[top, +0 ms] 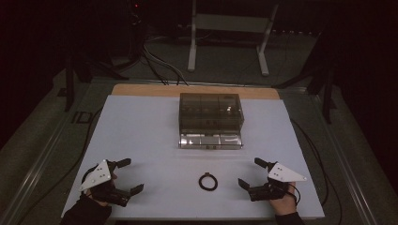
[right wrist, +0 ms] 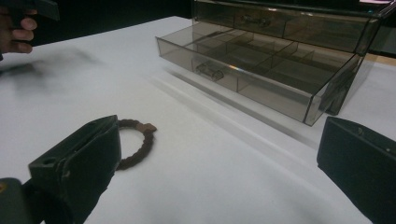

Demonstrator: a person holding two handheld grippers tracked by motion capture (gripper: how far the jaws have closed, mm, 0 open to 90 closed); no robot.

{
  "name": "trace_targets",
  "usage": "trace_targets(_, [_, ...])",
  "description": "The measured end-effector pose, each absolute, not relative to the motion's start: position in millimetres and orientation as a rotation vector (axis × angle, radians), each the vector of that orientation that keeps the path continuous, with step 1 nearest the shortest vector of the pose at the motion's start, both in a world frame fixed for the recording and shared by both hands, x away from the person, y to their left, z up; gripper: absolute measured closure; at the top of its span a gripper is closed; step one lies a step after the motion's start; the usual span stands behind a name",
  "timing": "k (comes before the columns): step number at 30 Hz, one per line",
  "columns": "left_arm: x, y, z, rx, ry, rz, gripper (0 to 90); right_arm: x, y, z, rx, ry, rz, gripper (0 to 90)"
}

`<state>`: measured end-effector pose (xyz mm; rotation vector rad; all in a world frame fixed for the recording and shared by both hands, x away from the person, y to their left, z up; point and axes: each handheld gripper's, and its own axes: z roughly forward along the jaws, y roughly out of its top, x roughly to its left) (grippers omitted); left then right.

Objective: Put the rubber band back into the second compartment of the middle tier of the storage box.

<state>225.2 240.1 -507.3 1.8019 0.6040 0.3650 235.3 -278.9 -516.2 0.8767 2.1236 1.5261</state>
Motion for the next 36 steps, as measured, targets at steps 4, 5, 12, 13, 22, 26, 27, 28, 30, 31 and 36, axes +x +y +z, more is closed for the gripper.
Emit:
trace_targets(4, [225.0,240.0,-507.9,1.808,0.607,0.366,0.2,235.1,-278.0,-516.2,0.876,2.131,1.518,0.0])
trace_targets(5, [225.0,240.1,-508.0,1.807,0.608,0.364,0.3,235.3,-278.0,-516.2,0.88,2.128,1.518,2.1])
trace_targets(12, [225.8,241.7,-508.4,1.811,0.618,0.369,0.3,235.6,-277.4,-516.5,0.89,2.124,1.505,0.8])
trace_targets(13, [225.9,241.8,-508.3,1.811,0.617,0.367,0.2,235.9,-277.3,-516.6,0.888,2.127,1.508,0.0])
trace_targets(22, [226.8,243.3,-505.9,1.806,0.627,0.366,0.2,235.5,-276.8,-516.0,0.878,2.117,1.484,0.0])
trace_targets(26, [226.4,244.1,-502.7,1.807,0.625,0.367,0.2,234.6,-277.0,-515.0,0.875,2.105,1.492,0.0])
trace_targets(27, [226.4,244.6,-501.6,1.805,0.626,0.364,0.2,234.4,-277.0,-514.9,0.879,2.102,1.49,0.0])
trace_targets(28, [226.4,244.8,-500.5,1.803,0.625,0.366,0.2,234.4,-277.1,-514.9,0.88,2.1,1.491,0.0])
trace_targets(30, [226.9,245.1,-497.4,1.804,0.618,0.37,0.2,234.4,-276.6,-514.8,0.88,2.098,1.49,0.0])
trace_targets(31, [227.4,245.0,-495.8,1.802,0.616,0.371,0.2,234.4,-276.5,-514.9,0.877,2.099,1.487,0.0])
trace_targets(36, [228.6,243.2,-488.2,1.8,0.603,0.37,0.2,234.3,-276.1,-515.0,0.882,2.097,1.488,0.0])
